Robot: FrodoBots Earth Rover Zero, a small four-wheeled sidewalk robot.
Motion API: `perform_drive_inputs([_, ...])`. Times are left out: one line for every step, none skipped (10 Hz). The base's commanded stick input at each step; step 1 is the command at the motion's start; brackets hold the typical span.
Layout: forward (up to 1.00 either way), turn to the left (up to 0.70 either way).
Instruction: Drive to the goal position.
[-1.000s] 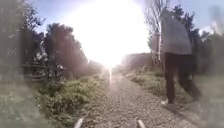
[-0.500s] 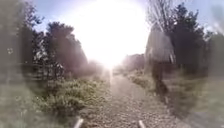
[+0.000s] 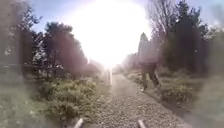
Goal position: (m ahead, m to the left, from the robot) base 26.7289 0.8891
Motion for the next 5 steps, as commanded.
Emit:
perform_drive_inputs([0.5,0.0])
perform_drive_inputs([0.5,0.0])
perform_drive_inputs([0.5,0.0])
perform_drive_inputs([0.5,0.0])
perform_drive_inputs([0.5,0.0])
